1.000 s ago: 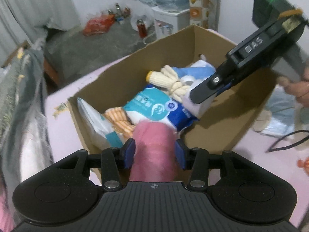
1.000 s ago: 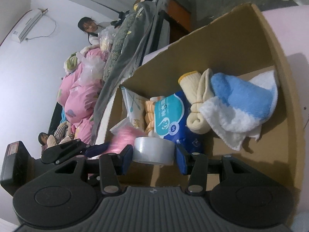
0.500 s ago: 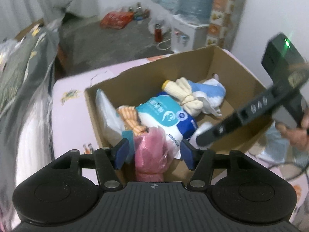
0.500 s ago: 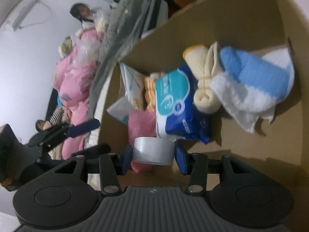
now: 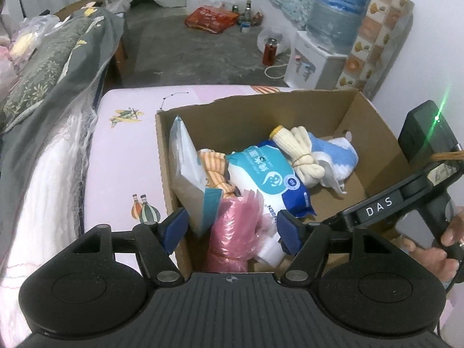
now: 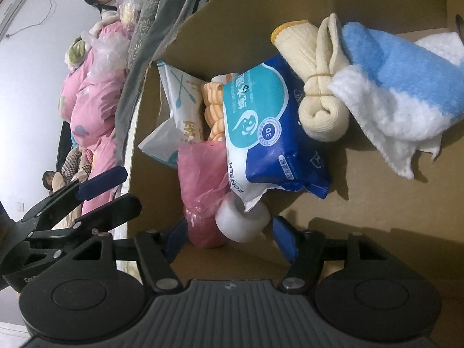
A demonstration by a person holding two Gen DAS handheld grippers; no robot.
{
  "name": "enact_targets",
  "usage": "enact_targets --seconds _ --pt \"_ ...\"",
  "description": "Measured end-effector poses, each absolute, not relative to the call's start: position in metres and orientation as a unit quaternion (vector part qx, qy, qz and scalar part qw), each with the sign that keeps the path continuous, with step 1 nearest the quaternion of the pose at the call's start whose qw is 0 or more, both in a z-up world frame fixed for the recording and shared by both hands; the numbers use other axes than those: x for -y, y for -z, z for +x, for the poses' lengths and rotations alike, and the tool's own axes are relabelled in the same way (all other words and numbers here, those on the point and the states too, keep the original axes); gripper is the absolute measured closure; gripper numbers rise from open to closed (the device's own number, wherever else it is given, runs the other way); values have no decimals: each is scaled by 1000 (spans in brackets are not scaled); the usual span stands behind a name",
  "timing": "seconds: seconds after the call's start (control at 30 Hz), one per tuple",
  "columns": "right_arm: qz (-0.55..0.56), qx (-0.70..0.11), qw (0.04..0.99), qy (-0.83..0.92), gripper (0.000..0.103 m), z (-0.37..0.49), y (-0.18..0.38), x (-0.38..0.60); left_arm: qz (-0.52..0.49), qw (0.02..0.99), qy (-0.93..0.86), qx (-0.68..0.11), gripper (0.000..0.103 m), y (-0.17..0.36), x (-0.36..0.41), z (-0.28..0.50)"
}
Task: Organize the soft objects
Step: 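Open both grippers to release the pink roll and tape roll in the box, then withdraw both grippers toward the blue face-mask pack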
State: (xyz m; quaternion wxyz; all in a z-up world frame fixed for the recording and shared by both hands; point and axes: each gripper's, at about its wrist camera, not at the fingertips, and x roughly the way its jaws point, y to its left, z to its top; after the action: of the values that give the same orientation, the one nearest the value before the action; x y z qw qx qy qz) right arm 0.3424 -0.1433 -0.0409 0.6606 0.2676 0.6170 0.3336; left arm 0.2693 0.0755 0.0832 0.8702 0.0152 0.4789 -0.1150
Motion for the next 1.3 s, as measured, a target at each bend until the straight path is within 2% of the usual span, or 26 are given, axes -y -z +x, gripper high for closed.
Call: enact_targets --seconds 0.4,0.83,1.07,1.3 --pt "279 -582 685 -338 27 329 14 166 4 884 102 -457 33 -111 -75 241" --pt "302 -457 754 -364 19 219 -83 264 -13 911 82 -404 10 -177 -57 104" --pt "314 -406 783 -351 15 148 -105 329 -62 897 114 -422 8 -139 -27 47" --pt "323 -423 781 -326 15 127 -74 360 -85 891 127 -427 8 -76 20 29"
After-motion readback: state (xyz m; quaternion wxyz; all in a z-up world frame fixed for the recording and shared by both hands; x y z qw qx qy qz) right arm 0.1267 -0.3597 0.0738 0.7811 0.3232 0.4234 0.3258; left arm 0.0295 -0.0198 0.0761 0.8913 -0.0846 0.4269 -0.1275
